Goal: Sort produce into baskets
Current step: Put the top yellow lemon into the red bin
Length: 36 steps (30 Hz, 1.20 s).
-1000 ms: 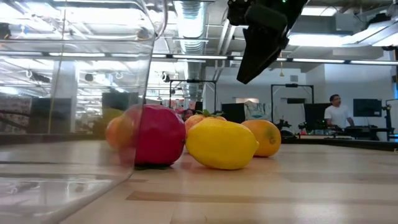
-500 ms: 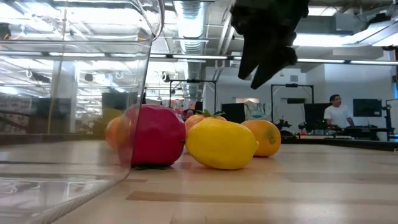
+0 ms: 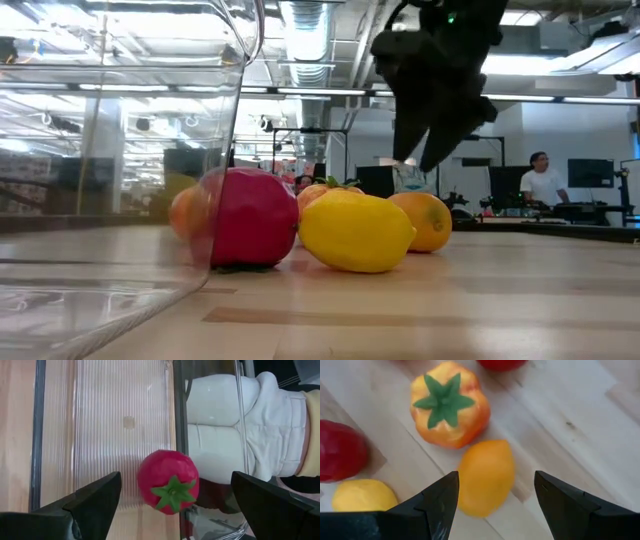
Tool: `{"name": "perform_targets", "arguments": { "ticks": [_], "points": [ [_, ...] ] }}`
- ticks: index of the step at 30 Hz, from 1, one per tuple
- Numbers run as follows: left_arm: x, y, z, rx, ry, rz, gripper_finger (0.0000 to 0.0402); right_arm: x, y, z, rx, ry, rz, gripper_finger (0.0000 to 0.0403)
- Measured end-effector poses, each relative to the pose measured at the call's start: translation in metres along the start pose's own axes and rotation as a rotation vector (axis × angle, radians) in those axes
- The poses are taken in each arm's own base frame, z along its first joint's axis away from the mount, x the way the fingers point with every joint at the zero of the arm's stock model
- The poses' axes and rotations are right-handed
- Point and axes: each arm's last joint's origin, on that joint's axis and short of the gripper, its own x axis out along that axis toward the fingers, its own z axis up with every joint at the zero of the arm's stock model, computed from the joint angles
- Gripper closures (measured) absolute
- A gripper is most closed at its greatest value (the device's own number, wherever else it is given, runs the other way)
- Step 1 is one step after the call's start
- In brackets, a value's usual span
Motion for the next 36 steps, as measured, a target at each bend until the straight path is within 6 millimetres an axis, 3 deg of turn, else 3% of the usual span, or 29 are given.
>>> {"name": "perform_targets", "arguments": {
  "ticks": [12, 36],
  "points": [
    [0.000, 0.000, 0.000, -0.001, -0.003, -0.005, 0.0036, 0.046, 0.010, -0.011, -0.032, 0.077, -0.057, 0.0117],
    [0.000, -0.001, 0.000, -0.005, -0.007, -0.006, 0.0036, 0.047, 0.009, -0.013, -0.042, 0.124, -0.042, 0.0129]
  ]
}}
